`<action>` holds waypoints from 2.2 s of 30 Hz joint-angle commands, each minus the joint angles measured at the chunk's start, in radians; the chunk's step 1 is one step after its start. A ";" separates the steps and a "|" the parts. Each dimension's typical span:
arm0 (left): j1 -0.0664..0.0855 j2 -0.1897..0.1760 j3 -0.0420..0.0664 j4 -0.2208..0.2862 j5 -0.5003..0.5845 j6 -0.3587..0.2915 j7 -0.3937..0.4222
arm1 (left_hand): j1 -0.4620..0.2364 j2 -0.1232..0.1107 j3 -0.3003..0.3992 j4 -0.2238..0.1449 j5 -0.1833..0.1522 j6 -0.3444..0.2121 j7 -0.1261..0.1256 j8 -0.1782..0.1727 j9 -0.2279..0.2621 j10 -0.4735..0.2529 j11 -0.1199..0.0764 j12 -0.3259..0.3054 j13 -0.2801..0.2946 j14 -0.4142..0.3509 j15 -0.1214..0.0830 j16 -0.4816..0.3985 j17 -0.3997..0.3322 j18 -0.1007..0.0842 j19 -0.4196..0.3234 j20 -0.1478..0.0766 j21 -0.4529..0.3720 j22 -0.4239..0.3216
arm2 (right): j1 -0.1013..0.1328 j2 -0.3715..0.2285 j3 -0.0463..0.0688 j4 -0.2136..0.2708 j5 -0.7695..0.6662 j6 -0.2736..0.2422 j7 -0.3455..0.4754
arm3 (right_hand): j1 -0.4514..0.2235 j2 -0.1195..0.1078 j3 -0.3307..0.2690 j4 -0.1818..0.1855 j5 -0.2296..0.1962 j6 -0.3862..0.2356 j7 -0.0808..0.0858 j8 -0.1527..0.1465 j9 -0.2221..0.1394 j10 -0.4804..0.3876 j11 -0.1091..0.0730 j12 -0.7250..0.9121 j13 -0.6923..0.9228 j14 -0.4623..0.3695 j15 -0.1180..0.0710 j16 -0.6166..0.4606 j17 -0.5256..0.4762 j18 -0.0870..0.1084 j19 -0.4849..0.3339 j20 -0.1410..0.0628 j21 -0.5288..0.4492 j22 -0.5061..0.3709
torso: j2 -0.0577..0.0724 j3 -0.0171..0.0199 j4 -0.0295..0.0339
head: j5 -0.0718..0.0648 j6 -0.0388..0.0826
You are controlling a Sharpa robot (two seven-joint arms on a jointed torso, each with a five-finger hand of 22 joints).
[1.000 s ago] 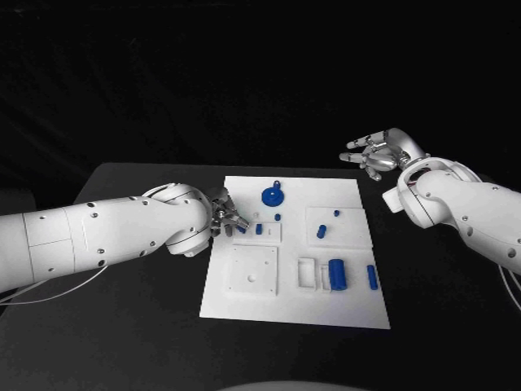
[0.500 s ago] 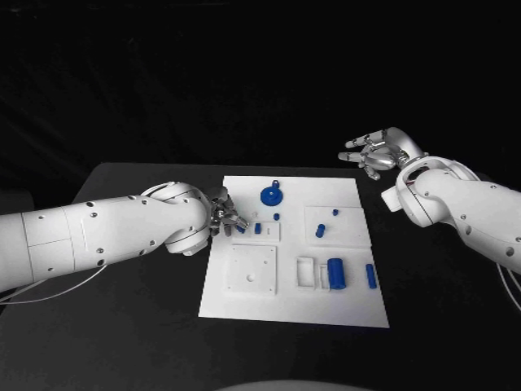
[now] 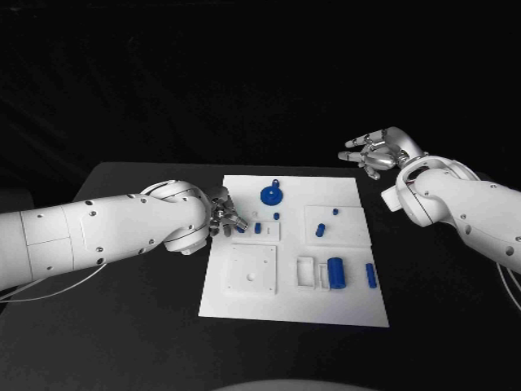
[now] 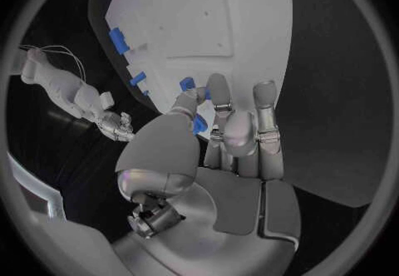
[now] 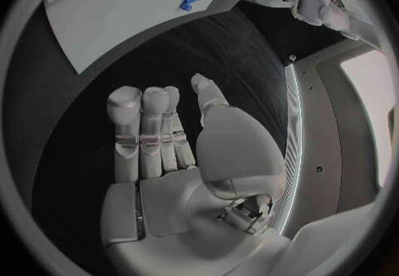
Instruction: Assemble the parts on the task board
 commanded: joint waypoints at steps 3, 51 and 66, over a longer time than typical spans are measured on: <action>-0.004 0.003 -0.003 0.000 -0.002 0.044 -0.002 | 0.010 0.007 0.052 -0.060 0.003 0.039 -0.033 0.007 0.001 0.049 -0.007 -0.003 -0.001 0.004 0.004 -0.001 0.000 0.005 0.001 0.006 0.001 0.018 | -0.001 0.001 0.000 0.001 0.000 0.013 0.008 | 0.000 -0.002 0.004 0.002 0.006 -0.005 0.001 0.006 0.002 -0.002 -0.001 0.004 -0.002 0.004 -0.002 -0.004 0.002 0.017 0.055 -0.007 -0.002 0.003 | 0.000 0.0003 -0.0004 | -0.001 0.000; -0.015 0.028 -0.004 -0.044 0.009 0.097 -0.009 | 0.059 -0.086 -0.039 0.148 -0.090 0.053 -0.049 0.005 -0.031 0.048 -0.013 -0.012 0.002 0.001 -0.009 -0.014 -0.025 -0.020 0.012 -0.016 -0.021 0.017 | -0.003 -0.001 0.001 0.003 0.002 0.015 0.010 | -0.005 -0.004 0.003 0.010 0.016 -0.006 0.001 0.006 0.002 -0.002 -0.001 0.004 -0.004 0.004 -0.002 -0.006 0.002 0.017 0.055 -0.007 -0.003 -0.001 | 0.000 0.0004 -0.0004 | -0.006 -0.013; -0.016 0.031 -0.004 -0.052 0.010 0.089 -0.008 | 0.097 -0.095 -0.099 0.239 -0.154 0.058 -0.050 0.006 -0.029 0.048 -0.013 -0.013 0.005 0.000 -0.011 -0.018 -0.030 -0.023 0.015 -0.019 -0.026 0.018 | -0.003 0.000 0.001 0.004 0.002 0.015 0.009 | -0.006 -0.004 0.002 0.010 0.015 -0.006 0.001 0.006 0.002 -0.002 -0.001 0.004 -0.005 0.004 -0.002 -0.007 0.002 0.017 0.054 -0.007 -0.005 -0.002 | 0.000 0.0004 0.0000 | -0.010 -0.012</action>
